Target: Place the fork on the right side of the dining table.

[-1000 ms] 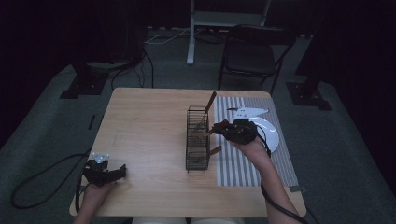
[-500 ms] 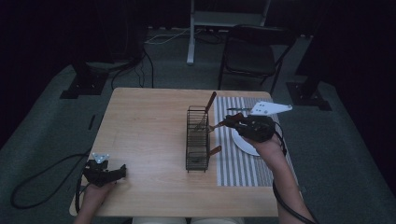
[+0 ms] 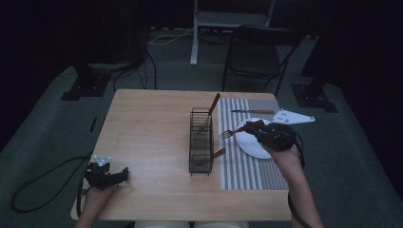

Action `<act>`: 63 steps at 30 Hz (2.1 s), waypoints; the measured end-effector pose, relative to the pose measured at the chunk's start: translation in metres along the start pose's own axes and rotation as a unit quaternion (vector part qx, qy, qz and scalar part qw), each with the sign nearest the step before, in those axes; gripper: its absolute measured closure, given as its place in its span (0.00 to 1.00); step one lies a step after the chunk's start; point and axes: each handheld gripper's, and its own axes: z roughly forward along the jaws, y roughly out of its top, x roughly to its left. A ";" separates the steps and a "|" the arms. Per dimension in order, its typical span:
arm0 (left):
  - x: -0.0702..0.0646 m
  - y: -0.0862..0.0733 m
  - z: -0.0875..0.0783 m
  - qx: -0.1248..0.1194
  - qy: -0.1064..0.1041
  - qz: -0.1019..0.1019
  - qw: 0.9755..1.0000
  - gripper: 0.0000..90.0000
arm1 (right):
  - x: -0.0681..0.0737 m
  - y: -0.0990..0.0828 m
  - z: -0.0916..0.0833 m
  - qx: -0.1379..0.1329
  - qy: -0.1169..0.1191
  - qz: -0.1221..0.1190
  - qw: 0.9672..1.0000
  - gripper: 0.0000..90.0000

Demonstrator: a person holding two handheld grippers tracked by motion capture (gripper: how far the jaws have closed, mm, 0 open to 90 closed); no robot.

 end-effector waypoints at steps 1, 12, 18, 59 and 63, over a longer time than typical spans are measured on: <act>0.000 0.000 0.000 0.000 0.000 0.001 1.000 0.00 | -0.001 -0.005 -0.001 0.004 -0.004 0.004 1.000 0.90; 0.000 0.000 0.000 0.000 0.000 0.000 1.000 0.00 | -0.010 -0.055 -0.008 0.016 -0.030 0.060 0.998 0.90; 0.000 0.000 0.000 0.000 0.000 0.000 1.000 0.00 | -0.011 -0.081 -0.010 0.031 -0.051 0.082 0.995 0.90; 0.000 0.000 0.000 0.000 0.000 -0.001 1.000 0.00 | -0.015 -0.151 -0.028 0.028 -0.079 0.183 0.979 0.84; 0.000 0.000 0.000 0.000 0.000 -0.001 1.000 0.00 | -0.026 -0.158 -0.028 0.031 -0.074 0.184 0.980 0.81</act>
